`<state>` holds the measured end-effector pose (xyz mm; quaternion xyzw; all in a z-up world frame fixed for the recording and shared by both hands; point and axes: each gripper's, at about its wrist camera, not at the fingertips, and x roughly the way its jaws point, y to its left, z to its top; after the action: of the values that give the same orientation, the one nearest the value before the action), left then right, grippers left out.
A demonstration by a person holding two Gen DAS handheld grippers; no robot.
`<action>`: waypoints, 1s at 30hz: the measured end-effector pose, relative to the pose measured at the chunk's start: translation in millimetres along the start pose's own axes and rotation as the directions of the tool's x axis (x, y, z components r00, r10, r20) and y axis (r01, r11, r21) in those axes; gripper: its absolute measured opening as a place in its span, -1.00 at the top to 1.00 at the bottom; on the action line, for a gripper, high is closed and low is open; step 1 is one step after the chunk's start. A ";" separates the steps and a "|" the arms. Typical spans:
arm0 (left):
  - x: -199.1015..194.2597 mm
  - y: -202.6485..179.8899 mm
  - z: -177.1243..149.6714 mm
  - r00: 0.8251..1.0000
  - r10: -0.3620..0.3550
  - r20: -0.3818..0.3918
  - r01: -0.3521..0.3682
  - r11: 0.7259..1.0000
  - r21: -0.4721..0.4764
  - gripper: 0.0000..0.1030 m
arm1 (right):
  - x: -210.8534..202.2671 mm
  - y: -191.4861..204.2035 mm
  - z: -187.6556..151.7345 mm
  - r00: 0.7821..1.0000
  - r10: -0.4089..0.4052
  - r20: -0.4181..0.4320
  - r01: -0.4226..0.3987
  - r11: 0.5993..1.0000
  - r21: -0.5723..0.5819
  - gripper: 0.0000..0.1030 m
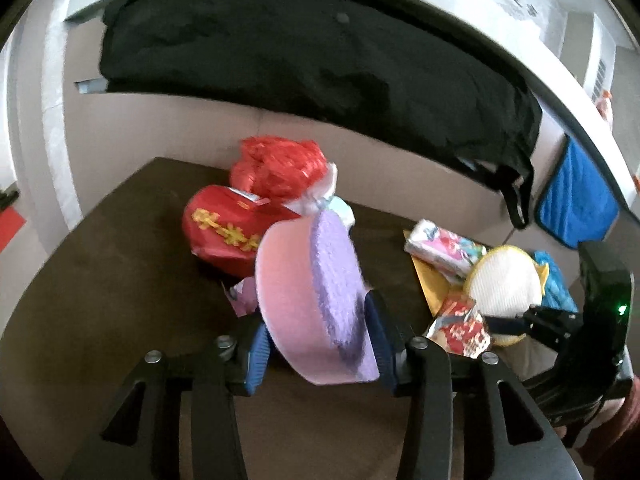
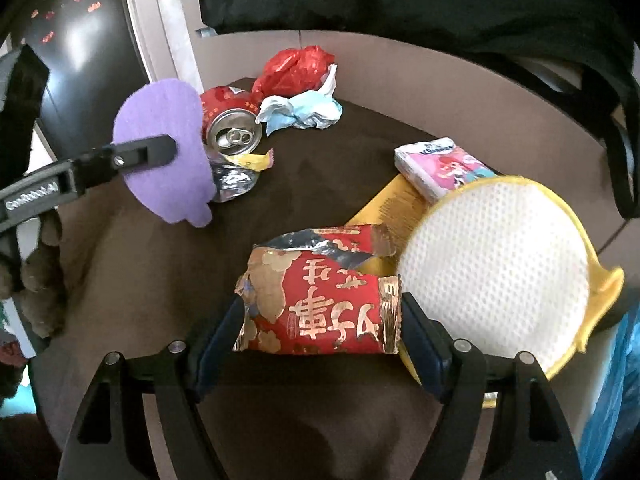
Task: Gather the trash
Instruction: 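Grasp the pink-purple sponge with the left tool while the right tool lifts the wrapper, then carry sponge and wrapper to the bin and open both tools inside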
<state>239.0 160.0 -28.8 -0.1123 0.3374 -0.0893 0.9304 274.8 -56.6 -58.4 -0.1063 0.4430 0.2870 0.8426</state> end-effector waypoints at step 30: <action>-49.2 -63.8 10.7 0.988 0.035 0.151 -0.054 0.990 0.129 0.37 | -72.6 -11.9 -4.2 0.981 0.029 0.192 -0.051 0.993 0.111 0.38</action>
<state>202.9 112.4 26.2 -0.0487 0.2629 -0.0821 0.9601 246.7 -96.4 -3.2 -0.0206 0.3786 0.2869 0.8797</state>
